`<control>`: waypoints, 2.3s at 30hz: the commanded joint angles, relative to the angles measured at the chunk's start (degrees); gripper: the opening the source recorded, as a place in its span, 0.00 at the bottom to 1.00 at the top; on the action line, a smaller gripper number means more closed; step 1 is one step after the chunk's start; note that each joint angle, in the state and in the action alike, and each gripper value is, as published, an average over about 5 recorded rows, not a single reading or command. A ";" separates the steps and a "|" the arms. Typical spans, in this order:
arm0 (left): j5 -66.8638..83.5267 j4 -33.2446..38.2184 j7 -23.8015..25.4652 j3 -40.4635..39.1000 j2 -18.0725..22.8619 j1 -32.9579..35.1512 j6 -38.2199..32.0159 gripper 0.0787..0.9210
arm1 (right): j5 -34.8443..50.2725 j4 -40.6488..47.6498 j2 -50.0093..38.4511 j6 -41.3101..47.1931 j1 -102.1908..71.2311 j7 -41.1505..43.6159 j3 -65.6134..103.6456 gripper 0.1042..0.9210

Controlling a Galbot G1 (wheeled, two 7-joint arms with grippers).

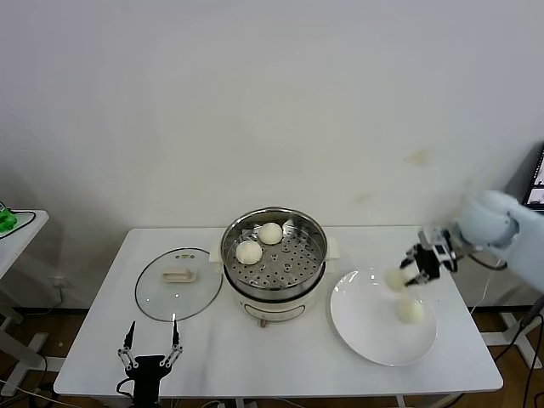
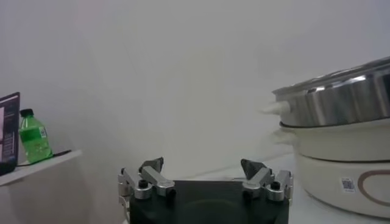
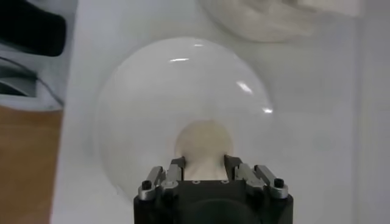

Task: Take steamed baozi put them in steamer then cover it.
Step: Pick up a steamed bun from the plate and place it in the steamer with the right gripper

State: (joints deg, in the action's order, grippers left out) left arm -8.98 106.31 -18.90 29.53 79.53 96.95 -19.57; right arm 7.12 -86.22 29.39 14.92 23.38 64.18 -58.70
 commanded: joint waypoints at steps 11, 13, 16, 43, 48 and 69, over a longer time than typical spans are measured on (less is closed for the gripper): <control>0.16 -0.54 0.02 -0.03 0.26 -0.47 0.06 0.88 | 7.85 3.91 25.20 -1.61 22.73 -0.71 -11.82 0.42; 0.21 -0.71 0.01 0.12 0.32 -0.56 0.09 0.88 | 8.00 3.51 27.43 -2.34 21.87 -1.08 -11.73 0.42; 0.18 -0.64 -0.01 0.35 0.42 -0.44 0.16 0.88 | 7.34 3.62 30.33 -4.04 19.63 -1.63 -11.58 0.42; 0.39 -1.27 -0.41 2.28 2.32 0.91 -0.60 0.88 | -12.15 1.38 31.21 -23.49 7.15 -8.46 -13.12 0.42; 0.39 -1.64 -0.52 2.21 2.41 0.47 -0.58 0.88 | -12.69 1.74 31.93 -25.20 5.88 -10.09 -14.00 0.42; 0.72 -3.04 -0.66 2.14 2.33 -0.69 -0.60 0.88 | -13.99 3.42 33.09 -26.99 3.95 -9.92 -15.15 0.42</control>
State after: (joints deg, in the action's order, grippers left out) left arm -8.26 103.34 -19.54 31.69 81.87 96.26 -20.17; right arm -5.96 -82.87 62.33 -11.12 27.89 54.59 -73.52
